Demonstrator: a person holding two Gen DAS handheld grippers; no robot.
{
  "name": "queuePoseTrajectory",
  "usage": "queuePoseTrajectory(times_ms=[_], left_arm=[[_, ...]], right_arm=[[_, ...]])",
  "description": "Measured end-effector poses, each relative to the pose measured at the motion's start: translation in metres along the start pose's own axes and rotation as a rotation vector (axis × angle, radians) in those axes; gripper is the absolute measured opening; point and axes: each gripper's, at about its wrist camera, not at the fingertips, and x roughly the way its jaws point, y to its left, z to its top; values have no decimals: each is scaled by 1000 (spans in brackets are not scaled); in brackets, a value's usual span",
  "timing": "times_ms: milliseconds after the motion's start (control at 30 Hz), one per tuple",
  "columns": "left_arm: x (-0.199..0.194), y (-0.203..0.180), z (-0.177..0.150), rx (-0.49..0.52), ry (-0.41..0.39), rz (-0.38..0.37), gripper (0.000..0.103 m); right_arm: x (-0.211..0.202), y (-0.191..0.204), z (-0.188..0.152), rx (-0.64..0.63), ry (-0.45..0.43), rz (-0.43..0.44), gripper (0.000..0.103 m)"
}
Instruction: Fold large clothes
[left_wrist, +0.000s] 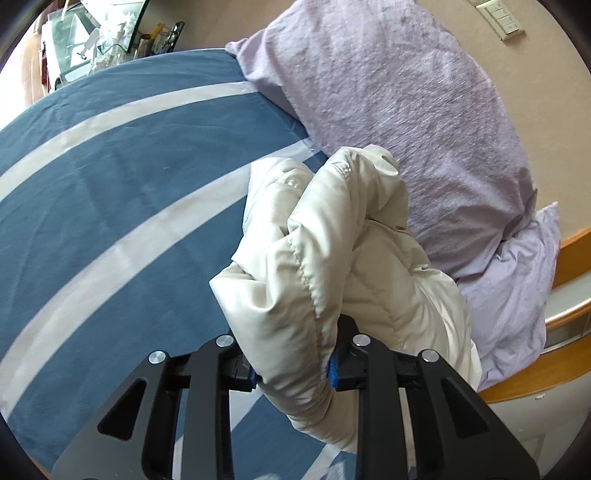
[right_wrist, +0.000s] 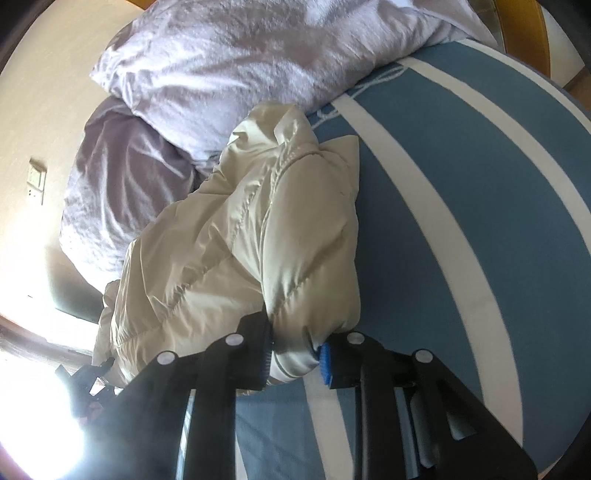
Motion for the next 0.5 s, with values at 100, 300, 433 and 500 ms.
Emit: queuePoseTrajectory(times_ms=[100,300,433,500], left_arm=[[-20,16,-10,7,8,-7,26],[-53,44,-25,10,32,-13,26],[-66,57,-31,4,46,-15,26],[-66,62,-32,7,60,-11,28]], right_arm=[[-7,-3,-19,6,9,8,20],[-23,-12,-61,22,26,19,20],[-32,-16,-87,15,36,18,21],[-35,-16,-93,-4,37,8,22]])
